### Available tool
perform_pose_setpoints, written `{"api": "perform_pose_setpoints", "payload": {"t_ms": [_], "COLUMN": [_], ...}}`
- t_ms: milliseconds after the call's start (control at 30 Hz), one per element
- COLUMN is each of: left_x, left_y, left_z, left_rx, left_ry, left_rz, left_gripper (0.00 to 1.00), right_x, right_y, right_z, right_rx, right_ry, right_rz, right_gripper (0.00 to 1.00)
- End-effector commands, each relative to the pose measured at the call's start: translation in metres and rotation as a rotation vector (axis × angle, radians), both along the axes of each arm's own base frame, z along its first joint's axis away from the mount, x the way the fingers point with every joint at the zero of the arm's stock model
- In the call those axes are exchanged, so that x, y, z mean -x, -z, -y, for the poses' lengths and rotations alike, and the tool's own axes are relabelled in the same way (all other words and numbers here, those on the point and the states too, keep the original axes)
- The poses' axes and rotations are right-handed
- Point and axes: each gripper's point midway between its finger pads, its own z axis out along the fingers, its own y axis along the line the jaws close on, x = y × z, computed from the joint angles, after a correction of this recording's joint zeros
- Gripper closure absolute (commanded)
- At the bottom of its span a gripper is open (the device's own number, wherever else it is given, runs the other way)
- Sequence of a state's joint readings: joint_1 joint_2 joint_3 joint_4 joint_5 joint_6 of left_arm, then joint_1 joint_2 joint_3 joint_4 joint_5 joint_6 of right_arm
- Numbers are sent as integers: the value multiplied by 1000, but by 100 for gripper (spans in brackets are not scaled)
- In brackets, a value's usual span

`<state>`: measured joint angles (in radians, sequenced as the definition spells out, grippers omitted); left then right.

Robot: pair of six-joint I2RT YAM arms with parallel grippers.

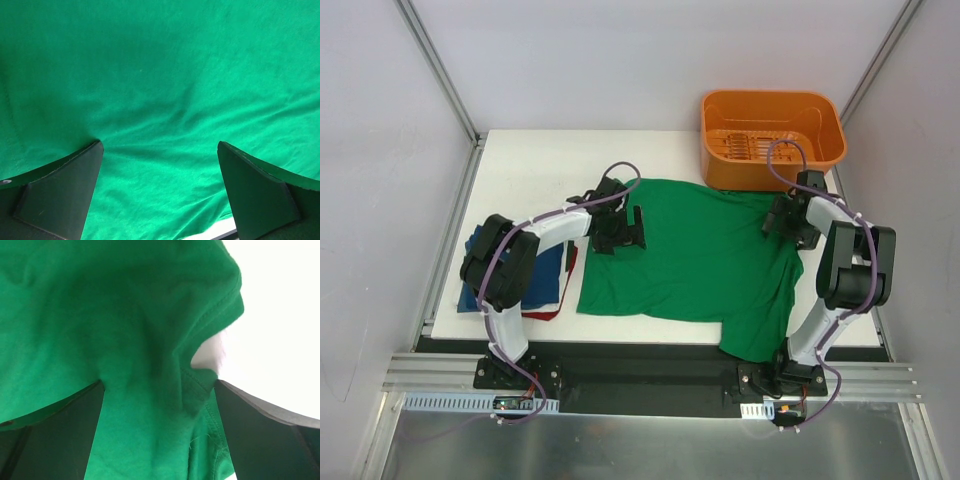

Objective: Fold and stack the t-shirts
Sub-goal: Flatten out the tshirt

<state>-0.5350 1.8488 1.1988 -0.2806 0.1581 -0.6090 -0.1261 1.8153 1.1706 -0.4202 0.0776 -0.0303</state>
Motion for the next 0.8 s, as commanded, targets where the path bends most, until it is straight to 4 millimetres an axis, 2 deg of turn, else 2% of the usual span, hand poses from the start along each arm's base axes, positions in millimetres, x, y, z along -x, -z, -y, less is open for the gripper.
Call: {"api": "perform_pose_setpoints", "payload": {"t_ms": [0, 33, 67, 100, 133, 167, 200, 233, 300, 333, 467, 600, 700, 733, 767], "left_x": [12, 24, 30, 36, 51, 58, 64, 79, 101, 108, 140, 153, 151, 150, 150], "left_y": [-31, -28, -31, -46, -39, -41, -54, -42, -37, -34, -17, -4, 1, 3, 5], "left_z": [-12, -18, -23, -25, -34, -39, -42, -52, -67, -71, -92, -106, -113, -115, -117], "left_rx": [19, 8, 3, 21, 11, 8, 33, 21, 16, 13, -6, -27, -55, -65, -78], "left_ry": [2, -7, -19, -26, -54, -73, -86, -117, -174, -191, -270, -339, -381, -393, -404], "left_rz": [44, 20, 21, 55, 21, 27, 60, 26, 8, -3, -65, -73, -67, -66, -69], "left_gripper": [1, 1, 1, 1, 1, 0, 1, 1, 1, 1, 3, 30, 35, 41, 42], "right_x": [14, 22, 30, 45, 56, 64, 79, 86, 104, 109, 129, 143, 151, 154, 155], "right_y": [-34, -48, -52, -48, -60, -64, -57, -69, -67, -77, -87, -83, -80, -81, -81], "right_z": [-3, -2, -2, -2, -2, 0, -1, -4, -8, -12, -25, -44, -53, -54, -54], "right_rx": [-7, 4, 12, 15, 14, 31, 35, 35, 36, 31, -2, -66, -89, -89, -86], "right_ry": [23, 30, 54, 73, 112, 135, 150, 160, 164, 151, 124, 76, 40, 30, 25], "right_rz": [82, 111, 119, 100, 124, 128, 107, 151, 149, 192, 245, 275, 274, 275, 273], "right_gripper": [3, 3, 3, 3, 3, 3, 3, 3, 3, 3, 3, 3, 3, 3, 3]}}
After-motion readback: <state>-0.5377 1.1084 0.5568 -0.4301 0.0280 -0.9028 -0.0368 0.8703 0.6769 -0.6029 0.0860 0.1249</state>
